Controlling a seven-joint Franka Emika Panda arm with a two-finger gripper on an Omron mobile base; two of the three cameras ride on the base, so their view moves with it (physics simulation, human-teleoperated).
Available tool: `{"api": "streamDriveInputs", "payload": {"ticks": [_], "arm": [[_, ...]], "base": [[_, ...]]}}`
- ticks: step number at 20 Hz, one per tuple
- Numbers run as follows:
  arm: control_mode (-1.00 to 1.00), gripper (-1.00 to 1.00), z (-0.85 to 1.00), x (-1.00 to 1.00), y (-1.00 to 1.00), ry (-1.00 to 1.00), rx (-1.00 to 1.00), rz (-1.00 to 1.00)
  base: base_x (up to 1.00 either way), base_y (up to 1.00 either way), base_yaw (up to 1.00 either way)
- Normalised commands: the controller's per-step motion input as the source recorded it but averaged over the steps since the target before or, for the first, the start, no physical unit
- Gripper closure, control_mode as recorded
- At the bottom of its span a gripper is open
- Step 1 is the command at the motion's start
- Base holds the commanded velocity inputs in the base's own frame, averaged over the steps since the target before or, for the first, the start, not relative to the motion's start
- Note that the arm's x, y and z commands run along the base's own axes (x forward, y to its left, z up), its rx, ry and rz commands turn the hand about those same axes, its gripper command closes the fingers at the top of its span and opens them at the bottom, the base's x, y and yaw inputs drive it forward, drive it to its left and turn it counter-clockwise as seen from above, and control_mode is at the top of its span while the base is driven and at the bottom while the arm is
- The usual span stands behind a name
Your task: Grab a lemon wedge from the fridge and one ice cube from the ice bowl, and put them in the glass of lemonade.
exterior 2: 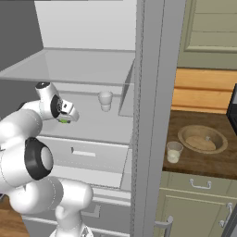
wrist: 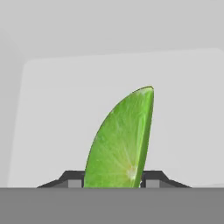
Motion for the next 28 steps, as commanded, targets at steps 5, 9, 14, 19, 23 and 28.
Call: {"api": "streamDriveInputs", "payload": {"ticks": [5,9,14,19,23,28], "arm": [[-1.00,1.00,-0.03,-0.16,0.00,-0.04,0.00,0.00],[-1.00,1.00,-0.01,-0.78,-0.19,-0.07,0.06,0.00],[-1.00,1.00,0.01,-1.00,-0.23,-0.03,0.06,0.00],[-1.00,1.00,0.66,-1.00,-0.27,-0.04,0.01,0.00],[-1.00,1.00,1.00,-0.97,-0.56,0.00,-0.01,0.00],[-1.00,1.00,1.00,-1.00,-0.51,0.01,-0.10,0.00]], "base": [[0.00,0.00,0.00],[0.00,0.00,0.00],[0.00,0.00,0.00],[0.00,0.00,0.00],[0.00,0.00,0.00],[0.00,0.00,0.00]]}}
